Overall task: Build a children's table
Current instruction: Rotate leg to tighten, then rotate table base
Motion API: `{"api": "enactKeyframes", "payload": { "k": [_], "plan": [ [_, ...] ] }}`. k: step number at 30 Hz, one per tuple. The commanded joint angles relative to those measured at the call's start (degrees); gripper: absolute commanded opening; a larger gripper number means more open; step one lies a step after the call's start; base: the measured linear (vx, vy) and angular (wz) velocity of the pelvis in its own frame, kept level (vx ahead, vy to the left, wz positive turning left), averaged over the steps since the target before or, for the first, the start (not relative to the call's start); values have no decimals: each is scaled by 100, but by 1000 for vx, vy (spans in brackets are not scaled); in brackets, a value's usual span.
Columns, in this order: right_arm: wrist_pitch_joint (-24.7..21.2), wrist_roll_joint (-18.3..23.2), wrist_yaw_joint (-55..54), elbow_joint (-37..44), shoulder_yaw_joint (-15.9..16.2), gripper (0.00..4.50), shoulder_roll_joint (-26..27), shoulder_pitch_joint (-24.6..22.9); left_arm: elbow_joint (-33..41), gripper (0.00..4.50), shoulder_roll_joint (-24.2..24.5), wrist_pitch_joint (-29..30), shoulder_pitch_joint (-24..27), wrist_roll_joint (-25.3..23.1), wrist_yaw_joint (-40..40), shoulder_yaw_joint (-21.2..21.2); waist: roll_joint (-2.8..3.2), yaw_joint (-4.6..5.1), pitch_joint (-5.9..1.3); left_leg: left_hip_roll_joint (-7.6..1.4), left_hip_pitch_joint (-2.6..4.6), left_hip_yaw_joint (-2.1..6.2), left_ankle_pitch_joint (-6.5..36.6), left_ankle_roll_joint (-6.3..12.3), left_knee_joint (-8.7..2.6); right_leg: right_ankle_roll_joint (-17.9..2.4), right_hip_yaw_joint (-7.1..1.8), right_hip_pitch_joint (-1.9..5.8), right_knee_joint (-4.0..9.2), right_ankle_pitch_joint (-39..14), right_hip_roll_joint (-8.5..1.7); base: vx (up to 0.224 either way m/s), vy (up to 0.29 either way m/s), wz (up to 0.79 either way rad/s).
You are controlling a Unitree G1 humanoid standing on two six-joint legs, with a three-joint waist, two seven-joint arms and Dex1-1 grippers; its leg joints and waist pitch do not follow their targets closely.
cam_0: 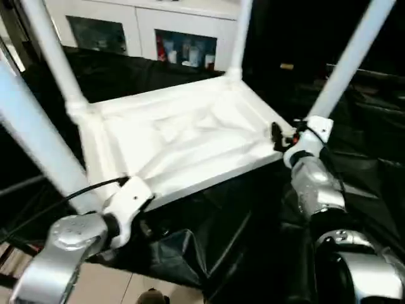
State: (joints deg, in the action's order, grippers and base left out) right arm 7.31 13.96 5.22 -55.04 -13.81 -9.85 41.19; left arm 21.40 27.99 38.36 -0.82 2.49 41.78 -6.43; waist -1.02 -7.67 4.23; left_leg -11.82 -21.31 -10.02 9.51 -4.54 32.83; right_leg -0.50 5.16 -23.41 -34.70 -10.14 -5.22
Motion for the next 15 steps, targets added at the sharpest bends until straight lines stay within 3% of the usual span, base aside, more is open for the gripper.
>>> {"api": "enactKeyframes", "payload": {
  "k": [1, 5, 9, 12, 15],
  "plan": [
    [305, 122, -257, -109, -496, 371, -561, 171, -96, 446, 103, -132, 36, -173, -217, 240, 37, 42, -435, -69, 52, -16, 1049, 28, -328, -1060, -279, 305, 269, -480, -239, 0, 0, 0],
    [334, 80, -129, -271, -503, 371, -712, 218, -45, 446, 151, -250, 160, -76, -128, 240, 28, 53, -424, -73, 42, -21, 1091, 83, -315, -1073, -274, 298, 276, -636, -238, 0, 0, 0],
    [374, 7, 36, -555, -464, 371, -940, 272, 118, 446, 157, -599, 444, 405, 208, 577, 50, 70, -425, -85, 41, -10, 1220, 48, -309, -1151, -265, 287, 271, -719, -234, 0, 0, 0],
    [411, -15, 238, -689, -356, 371, -993, 311, 220, 446, 156, -1101, 831, 1118, 821, 891, 47, 103, -397, -84, 34, -9, 1489, 37, -320, -1164, -263, 277, 311, -1033, -245, 0, 0, 0],
    [454, -100, 276, -683, -223, 371, -887, 290, 97, 446, 181, -1288, 869, 1001, 670, 863, 61, 134, -378, -101, 39, 4, 1691, 5, -335, -1101, -265, 253, 326, -1249, -227, 0, 0, 0]
  ]
}}
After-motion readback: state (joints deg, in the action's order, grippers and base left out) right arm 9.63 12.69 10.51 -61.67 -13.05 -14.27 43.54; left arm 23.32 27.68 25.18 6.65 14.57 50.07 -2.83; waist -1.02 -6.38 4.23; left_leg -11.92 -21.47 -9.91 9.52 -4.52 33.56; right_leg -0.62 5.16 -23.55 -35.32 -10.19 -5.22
